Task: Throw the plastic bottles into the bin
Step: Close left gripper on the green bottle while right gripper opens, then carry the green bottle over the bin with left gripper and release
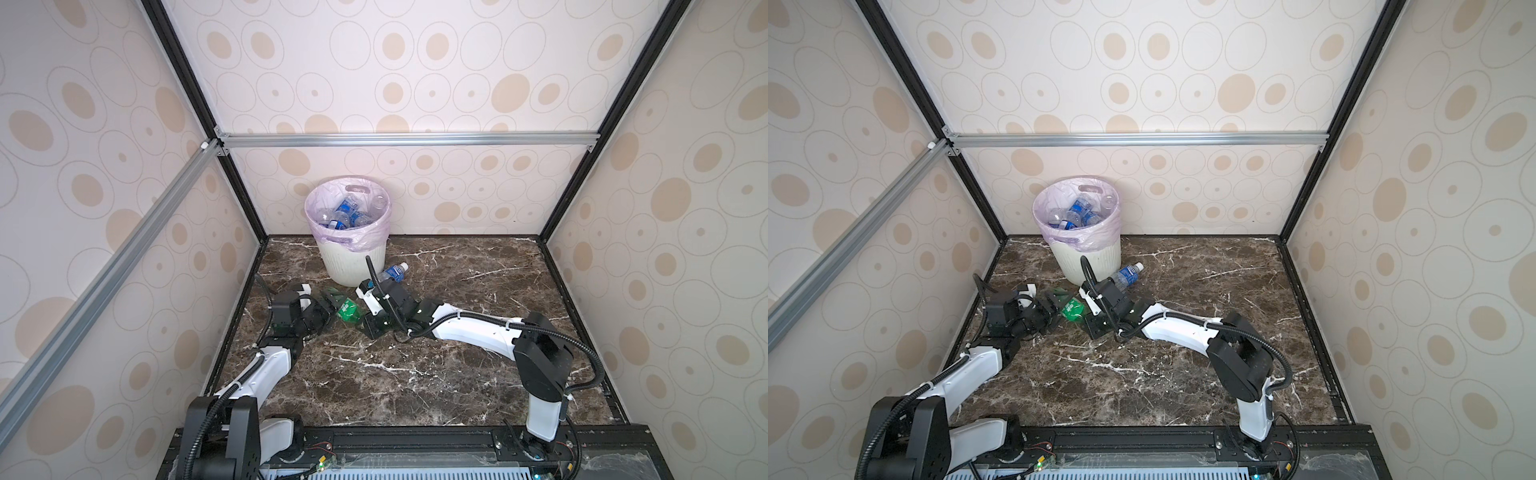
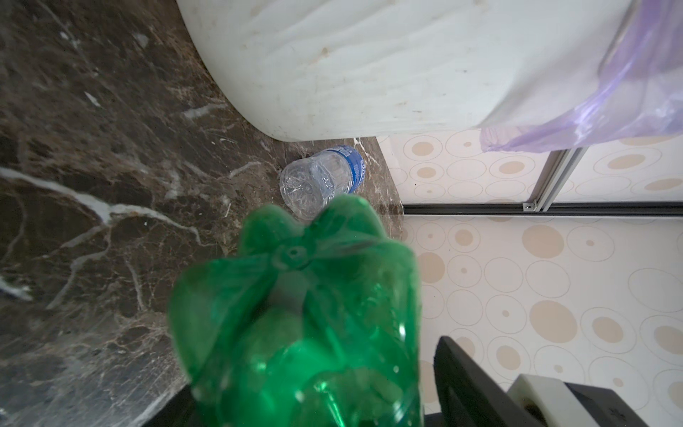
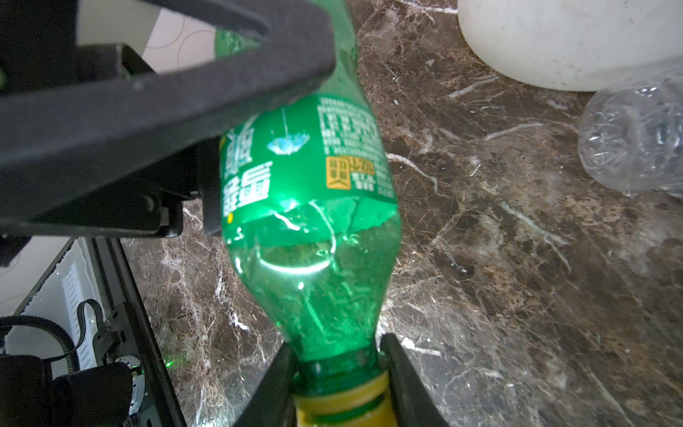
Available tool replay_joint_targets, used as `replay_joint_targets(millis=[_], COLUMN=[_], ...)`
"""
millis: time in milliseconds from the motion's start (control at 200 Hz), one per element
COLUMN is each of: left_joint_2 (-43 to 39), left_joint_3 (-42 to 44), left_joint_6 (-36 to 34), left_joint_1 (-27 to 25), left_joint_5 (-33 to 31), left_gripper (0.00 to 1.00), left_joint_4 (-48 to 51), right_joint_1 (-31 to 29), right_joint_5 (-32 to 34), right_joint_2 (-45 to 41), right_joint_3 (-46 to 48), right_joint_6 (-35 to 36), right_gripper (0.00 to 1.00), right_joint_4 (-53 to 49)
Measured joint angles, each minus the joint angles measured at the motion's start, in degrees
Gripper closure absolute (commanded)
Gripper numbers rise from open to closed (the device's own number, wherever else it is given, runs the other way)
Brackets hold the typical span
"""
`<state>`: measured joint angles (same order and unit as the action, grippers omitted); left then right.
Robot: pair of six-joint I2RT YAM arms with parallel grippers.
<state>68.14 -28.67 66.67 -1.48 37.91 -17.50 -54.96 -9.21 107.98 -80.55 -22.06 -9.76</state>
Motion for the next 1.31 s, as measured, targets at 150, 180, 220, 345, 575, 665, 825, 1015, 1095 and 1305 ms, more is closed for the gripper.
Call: replay_joint_targets(millis=[150,180,220,345,575,665,825,1015,1095,1305], left_joint_2=[0.00,0.00,-0.02,-0.04,-0.07,-0.07,-0.11,-0.11,-0.11,1.07], left_joint_3=[-0.11,-0.22,-0.52,-1.53,-4.33,-7.08,-12.90,-20.94,-24.72,-35.78], left_joint_6=[0.20,0.20,0.17,0.00,-0.96,-2.12,-3.96,-7.65,-9.07,-11.08], left_joint_1=[-0.11,-0.15,-0.15,-0.15,-0.15,-0.15,-0.15,-0.20,-0.20,-0.22], left_joint_5=[-0.61,-0.76,-1.09,-1.95,-3.30,-4.00,-5.44,-8.31,-9.18,-12.00], left_gripper=[0.41,0.43,0.44,0.47,0.50,0.50,0.50,0.50,0.51,0.52], left_joint_4=[0.00,0.07,0.28,0.48,3.63,6.14,9.09,14.95,16.98,20.44], right_joint_1=[-0.02,-0.02,-0.02,-0.09,-0.11,-0.11,-0.11,0.22,0.72,2.99], right_joint_5=[0.07,0.15,0.15,0.37,2.91,4.81,8.76,12.87,13.79,15.54], right_joint_2=[-0.04,-0.07,-0.11,-0.85,-4.74,-7.63,-11.98,-13.84,-14.29,-16.33], right_joint_3=[0.00,0.00,0.00,0.00,0.07,0.81,0.81,-1.64,-2.60,-4.96], right_joint_6=[0.02,0.02,0.11,0.61,1.84,2.32,3.76,5.51,6.01,7.34], right_gripper=[0.61,0.57,0.51,0.36,0.13,0.04,0.00,0.00,0.00,0.00], right_joint_4=[0.02,0.04,0.04,-0.15,-1.22,-1.31,-1.79,-3.61,-4.13,-4.52])
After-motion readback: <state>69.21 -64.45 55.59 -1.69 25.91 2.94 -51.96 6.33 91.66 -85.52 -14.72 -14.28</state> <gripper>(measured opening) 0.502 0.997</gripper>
